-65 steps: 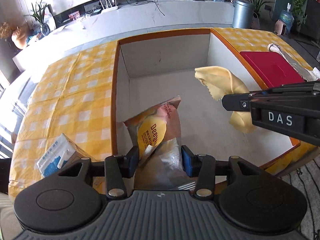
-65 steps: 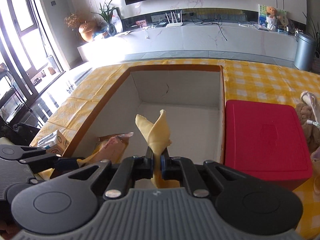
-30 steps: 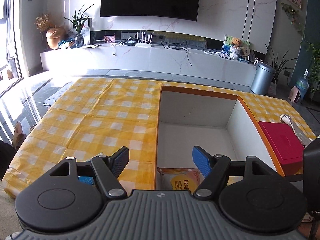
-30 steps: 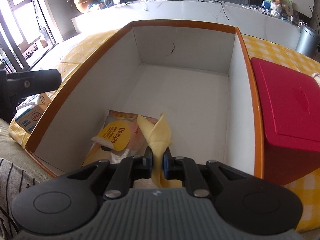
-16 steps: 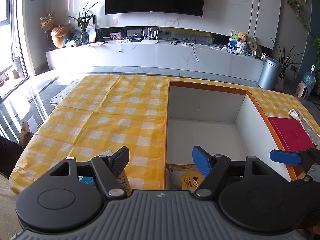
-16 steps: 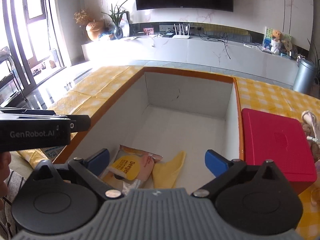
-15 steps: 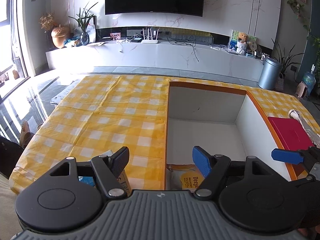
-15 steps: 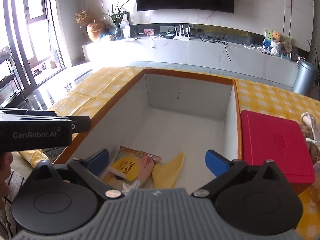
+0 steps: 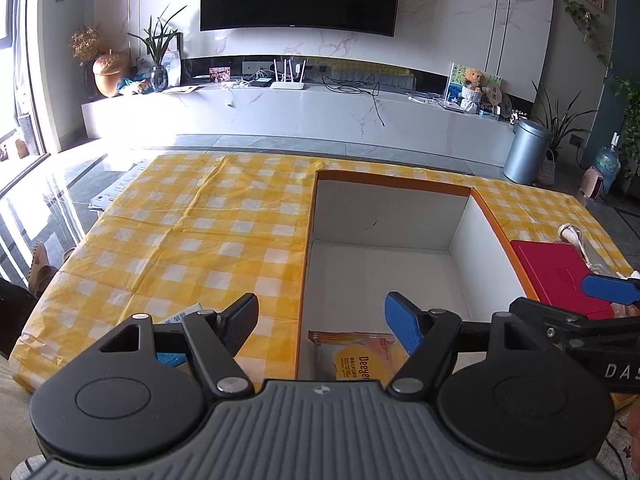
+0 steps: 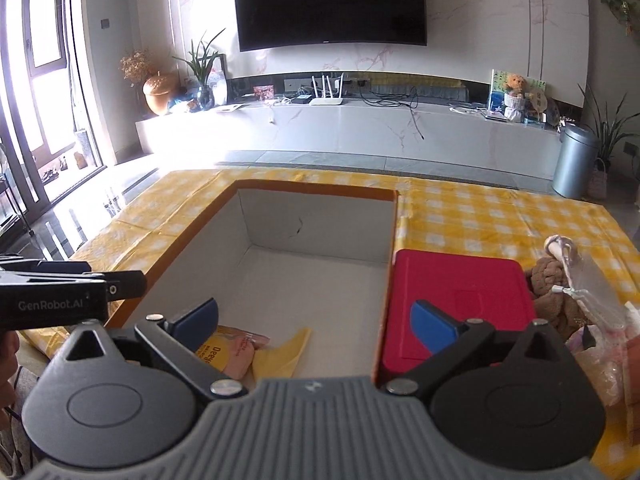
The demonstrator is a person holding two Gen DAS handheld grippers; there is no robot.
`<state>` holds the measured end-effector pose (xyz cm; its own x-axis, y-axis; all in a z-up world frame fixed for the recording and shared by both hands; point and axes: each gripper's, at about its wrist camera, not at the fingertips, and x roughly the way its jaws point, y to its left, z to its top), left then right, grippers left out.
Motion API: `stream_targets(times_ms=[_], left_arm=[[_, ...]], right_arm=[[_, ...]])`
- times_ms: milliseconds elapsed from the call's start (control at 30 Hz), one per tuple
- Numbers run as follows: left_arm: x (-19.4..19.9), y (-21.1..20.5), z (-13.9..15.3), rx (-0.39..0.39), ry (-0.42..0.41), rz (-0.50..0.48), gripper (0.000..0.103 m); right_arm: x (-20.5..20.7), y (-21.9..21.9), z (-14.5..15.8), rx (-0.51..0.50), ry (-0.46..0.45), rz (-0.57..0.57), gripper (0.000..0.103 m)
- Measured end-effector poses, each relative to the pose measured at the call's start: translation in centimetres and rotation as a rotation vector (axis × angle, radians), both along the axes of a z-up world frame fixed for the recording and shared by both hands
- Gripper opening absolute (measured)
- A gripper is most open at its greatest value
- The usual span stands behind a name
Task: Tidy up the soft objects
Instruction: 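Move the right gripper to the pile and grasp the pink sponge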
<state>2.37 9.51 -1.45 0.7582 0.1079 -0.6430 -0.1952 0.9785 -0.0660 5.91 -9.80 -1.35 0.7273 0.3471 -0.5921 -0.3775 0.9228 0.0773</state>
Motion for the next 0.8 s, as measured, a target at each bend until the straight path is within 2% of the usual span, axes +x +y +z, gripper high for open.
stream_targets(times_ms=[267,433,567,800], left_arm=[[0.7,-2.6,0.9,-0.005,0.013,-0.071,0.085],[1.4,-5.0,1.4,-0.008,0.024,-0.145,0.085],[2.0,-7.3,1.5,0.000,0.048,-0.199,0.085],[3.0,-11.6,1.4,0.031,0.101,-0.302,0.085]], right_arm=[[1.0,-7.4,2.6,-0.031,-0.007,-0.147,0.100],[0.6,-12.2,3.4,-0.152,-0.020,-0.227,0.100],[0.0,-16.7,3.3,-0.228,-0.009,-0.305,0.100],[-0.4,-22.6,1.0,-0.268,0.067,-0.423,0.101]])
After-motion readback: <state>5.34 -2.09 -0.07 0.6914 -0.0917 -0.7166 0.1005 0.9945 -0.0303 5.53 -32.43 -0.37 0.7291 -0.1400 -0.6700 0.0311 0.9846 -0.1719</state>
